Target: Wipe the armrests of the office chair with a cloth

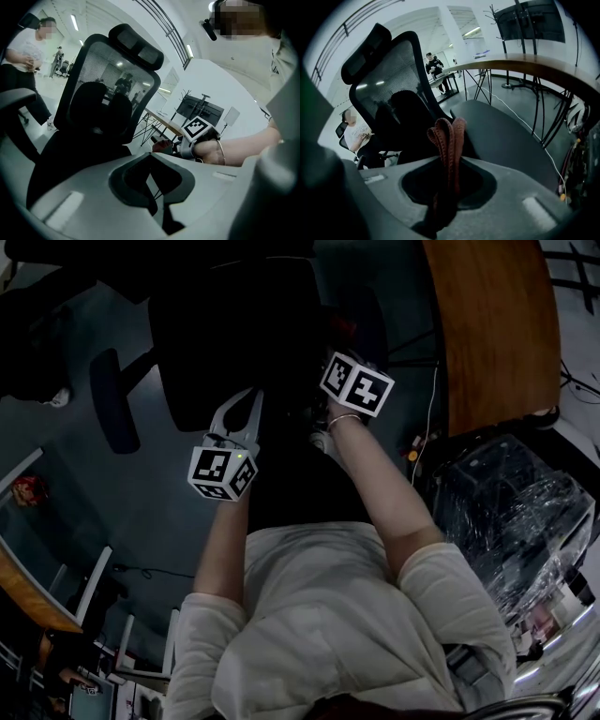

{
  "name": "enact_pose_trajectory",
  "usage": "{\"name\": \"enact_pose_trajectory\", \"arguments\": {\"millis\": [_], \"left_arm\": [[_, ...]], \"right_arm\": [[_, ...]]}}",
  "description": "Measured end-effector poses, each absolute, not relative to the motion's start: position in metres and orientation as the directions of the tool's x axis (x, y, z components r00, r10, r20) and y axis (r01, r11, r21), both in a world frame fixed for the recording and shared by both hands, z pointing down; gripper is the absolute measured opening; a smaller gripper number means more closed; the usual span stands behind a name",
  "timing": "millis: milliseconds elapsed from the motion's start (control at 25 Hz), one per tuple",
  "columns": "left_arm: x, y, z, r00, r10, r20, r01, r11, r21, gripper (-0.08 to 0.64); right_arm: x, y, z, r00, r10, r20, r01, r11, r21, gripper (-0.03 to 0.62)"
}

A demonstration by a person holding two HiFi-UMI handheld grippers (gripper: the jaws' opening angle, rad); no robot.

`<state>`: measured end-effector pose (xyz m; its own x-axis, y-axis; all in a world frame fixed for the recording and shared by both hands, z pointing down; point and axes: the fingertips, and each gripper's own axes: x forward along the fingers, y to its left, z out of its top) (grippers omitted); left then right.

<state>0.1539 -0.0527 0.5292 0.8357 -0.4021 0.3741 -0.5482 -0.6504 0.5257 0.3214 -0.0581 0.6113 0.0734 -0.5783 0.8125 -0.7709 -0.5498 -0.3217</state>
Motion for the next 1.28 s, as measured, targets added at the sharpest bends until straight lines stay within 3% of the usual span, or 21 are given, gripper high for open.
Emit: {"name": "enact_pose_trajectory", "arguments": {"millis": [480,960,1080,1280], "left_arm": [[0.162,0.024,0.529,0.824,-0.387,0.414,-0.560,-0.668,0.490,0.017],[0.194,0.077,0.515,0.790,-0.421,0.445,-0.594,-0.705,0.388,0.017],[0.211,0.085,0.509,0.794,-0.416,0.443,-0.587,-0.715,0.380,0.017],[0.241,0.080,0.504,0.806,-0.399,0.436,-0.572,-0.715,0.403,0.017]], "right_arm": [[0.297,0.034,0.611,0.005,-0.565,0.825,-0.770,-0.529,-0.357,0.046],[0.338,0.123,0.596,-0.010,-0.559,0.829,-0.780,-0.514,-0.356,0.046],[0.348,0.128,0.574,-0.020,-0.594,0.804,-0.831,-0.437,-0.344,0.046],[0.366,0.098,0.545,-0.055,-0.656,0.753,-0.961,-0.170,-0.218,0.046]]}}
